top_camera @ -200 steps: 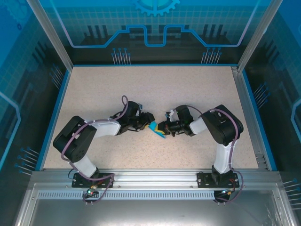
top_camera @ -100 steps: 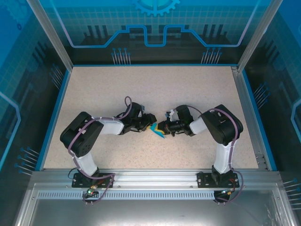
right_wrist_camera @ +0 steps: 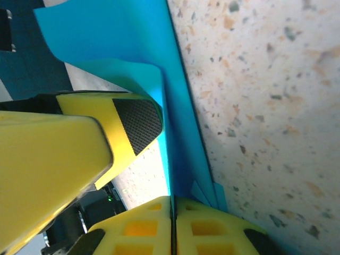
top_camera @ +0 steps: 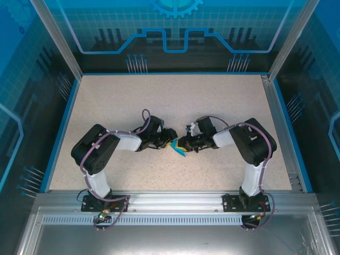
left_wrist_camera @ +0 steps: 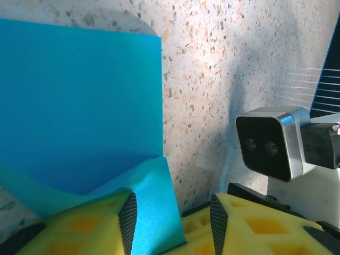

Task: Fold a paper plane with a square sheet of paper (pick it up from the middle)
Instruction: Fold the wing for the fifth time at the center of the table.

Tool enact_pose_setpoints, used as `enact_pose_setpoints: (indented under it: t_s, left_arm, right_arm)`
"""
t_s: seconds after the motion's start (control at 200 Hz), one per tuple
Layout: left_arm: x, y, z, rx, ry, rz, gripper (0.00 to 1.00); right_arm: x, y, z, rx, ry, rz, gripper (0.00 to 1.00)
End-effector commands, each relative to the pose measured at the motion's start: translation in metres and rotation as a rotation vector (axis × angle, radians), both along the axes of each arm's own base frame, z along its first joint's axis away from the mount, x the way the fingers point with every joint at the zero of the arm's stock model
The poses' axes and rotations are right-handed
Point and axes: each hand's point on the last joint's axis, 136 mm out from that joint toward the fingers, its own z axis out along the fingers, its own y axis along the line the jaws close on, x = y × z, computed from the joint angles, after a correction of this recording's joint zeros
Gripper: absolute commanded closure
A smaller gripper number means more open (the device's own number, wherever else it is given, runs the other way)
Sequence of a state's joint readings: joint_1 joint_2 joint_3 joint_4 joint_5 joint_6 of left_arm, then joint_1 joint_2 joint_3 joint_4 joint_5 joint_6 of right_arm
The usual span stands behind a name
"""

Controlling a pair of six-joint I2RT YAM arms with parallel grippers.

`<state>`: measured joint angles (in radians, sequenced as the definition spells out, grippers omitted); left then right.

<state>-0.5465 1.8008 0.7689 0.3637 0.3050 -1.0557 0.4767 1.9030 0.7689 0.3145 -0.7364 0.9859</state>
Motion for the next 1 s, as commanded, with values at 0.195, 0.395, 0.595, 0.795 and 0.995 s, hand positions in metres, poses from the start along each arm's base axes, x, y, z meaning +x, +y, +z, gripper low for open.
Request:
enact_pose_setpoints:
  t_s: [0.195,0.395,0.595,0.795,0.995]
  left_arm:
    - [0.009,-0.003,0.07,-0.069,-0.115,-0.005,0.45]
    - [0.008,0.0,0.072,-0.041,-0.093,-0.004,0.44]
    - [0.004,0.0,0.06,-0.045,-0.06,-0.002,0.44]
    - [0.001,-0.005,0.057,-0.043,-0.072,-0.042,0.43]
    - [-0.005,-0.001,0.049,-0.027,-0.064,-0.039,0.43]
  right_arm:
    - [-0.022,-0.019,-0.026,-0.172,0.031,0.066,0.97]
    - [-0.026,-0.023,-0.033,-0.242,0.014,0.098,0.98]
    - [-0.03,-0.024,-0.041,-0.246,0.034,0.085,0.99]
    - [-0.031,-0.025,-0.043,-0.24,0.057,0.054,0.99]
    - [-0.029,-0.022,-0.041,-0.177,0.087,-0.001,1.0]
